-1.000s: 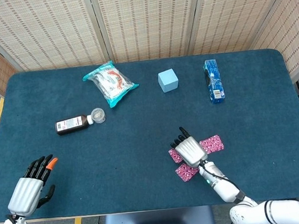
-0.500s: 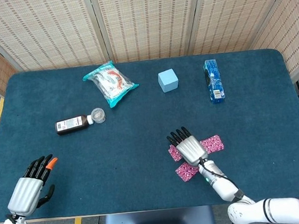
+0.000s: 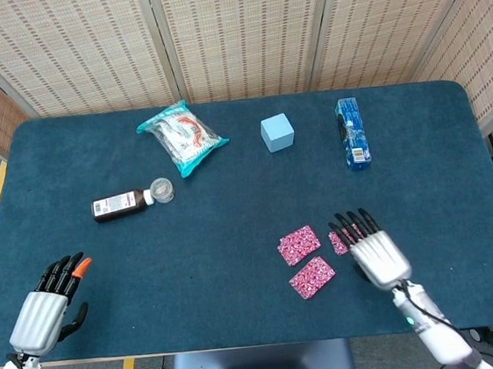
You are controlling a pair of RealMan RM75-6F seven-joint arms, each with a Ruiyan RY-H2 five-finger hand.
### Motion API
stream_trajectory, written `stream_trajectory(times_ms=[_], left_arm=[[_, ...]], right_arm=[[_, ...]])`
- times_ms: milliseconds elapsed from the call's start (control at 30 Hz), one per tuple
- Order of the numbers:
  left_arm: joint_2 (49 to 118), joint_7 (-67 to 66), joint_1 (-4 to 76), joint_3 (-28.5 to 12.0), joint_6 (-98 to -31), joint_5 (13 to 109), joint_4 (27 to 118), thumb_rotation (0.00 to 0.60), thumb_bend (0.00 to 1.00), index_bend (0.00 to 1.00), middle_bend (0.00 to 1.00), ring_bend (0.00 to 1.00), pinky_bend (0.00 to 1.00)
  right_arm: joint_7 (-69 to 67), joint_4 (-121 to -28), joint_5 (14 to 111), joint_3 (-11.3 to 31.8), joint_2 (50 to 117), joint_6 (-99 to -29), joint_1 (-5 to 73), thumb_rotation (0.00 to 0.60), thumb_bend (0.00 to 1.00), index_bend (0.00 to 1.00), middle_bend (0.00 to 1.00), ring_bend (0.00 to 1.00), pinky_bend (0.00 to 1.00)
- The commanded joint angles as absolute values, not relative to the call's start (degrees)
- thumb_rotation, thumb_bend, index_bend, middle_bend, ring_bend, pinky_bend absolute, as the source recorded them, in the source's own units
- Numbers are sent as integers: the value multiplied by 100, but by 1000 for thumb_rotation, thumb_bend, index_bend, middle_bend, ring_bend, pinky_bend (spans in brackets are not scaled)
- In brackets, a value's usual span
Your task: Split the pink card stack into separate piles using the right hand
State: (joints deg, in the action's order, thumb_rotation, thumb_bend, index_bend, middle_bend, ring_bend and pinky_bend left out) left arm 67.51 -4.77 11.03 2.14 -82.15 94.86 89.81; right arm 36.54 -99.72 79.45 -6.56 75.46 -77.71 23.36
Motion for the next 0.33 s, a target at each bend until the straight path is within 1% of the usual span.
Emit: stream_trajectory(times_ms=[33,100,167,233,333], left_arm=[[6792,-493,1091,185,-8255,9476,8949,600,464,0,0,0,119],[6832,-511,1085,165,-8297,9487,8926,600,464,0,0,0,119],[6864,-545,1089,154,-8311,9500,8892,600,465,0,0,0,118],[6892,-601,1102,150,-8319,9536,8883,600,475,0,0,0,119],[6957,-661,1101,141,-8342,9553,8854,600,483,0,0,0,119]], right_arm=[[2841,-9661,8630,-1223,7056,-8876,1366,600,212,0,0,0,0],[2394,-9348,8780,-1220,7071,-9348,1029,600,212,0,0,0,0],[2022,-9095,8844,-1151,7134,-9676,796,600,212,0,0,0,0],[1834,-8959,9062,-1202,7038,-9747,718,600,212,0,0,0,0],[1504,-8925,9162,-1110,6958,-9811,651,600,212,0,0,0,0]])
